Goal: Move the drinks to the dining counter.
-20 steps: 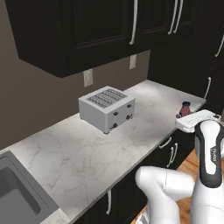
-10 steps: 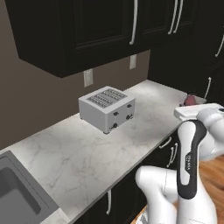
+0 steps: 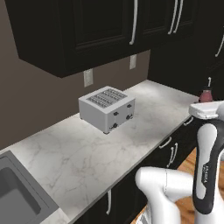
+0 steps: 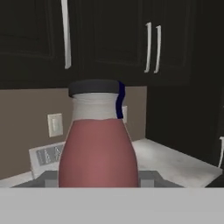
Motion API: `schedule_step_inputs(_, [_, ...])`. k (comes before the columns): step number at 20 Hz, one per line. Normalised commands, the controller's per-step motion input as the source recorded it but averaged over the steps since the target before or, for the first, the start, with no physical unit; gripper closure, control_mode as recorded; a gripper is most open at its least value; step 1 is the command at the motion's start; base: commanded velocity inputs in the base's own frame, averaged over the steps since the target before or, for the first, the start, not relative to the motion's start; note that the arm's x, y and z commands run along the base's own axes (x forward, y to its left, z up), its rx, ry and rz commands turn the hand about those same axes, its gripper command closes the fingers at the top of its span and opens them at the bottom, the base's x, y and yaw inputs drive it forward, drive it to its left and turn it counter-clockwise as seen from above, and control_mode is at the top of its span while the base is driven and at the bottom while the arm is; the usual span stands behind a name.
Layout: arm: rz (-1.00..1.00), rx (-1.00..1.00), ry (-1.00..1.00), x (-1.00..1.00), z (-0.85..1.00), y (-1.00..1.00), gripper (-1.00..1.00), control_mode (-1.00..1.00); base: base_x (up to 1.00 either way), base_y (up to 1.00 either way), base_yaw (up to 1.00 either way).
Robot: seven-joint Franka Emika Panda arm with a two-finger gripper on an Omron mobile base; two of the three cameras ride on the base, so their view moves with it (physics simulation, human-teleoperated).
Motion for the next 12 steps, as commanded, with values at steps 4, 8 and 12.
schedule_step_inputs(4, [0.00, 0.00, 0.00, -0.94, 0.07, 0.36, 1.00, -1.00, 0.00, 0.00, 0.00])
schedule_step_inputs(8, [-0.01, 0.00, 0.00, -0.89, 0.00, 0.69, 1.00, -1.00, 0.00, 0.00, 0.00])
schedule_step_inputs(12, [-0.11, 0.00, -0.07, -0.58, 0.00, 0.96, 1.00, -1.00, 0.00, 0.00, 0.00])
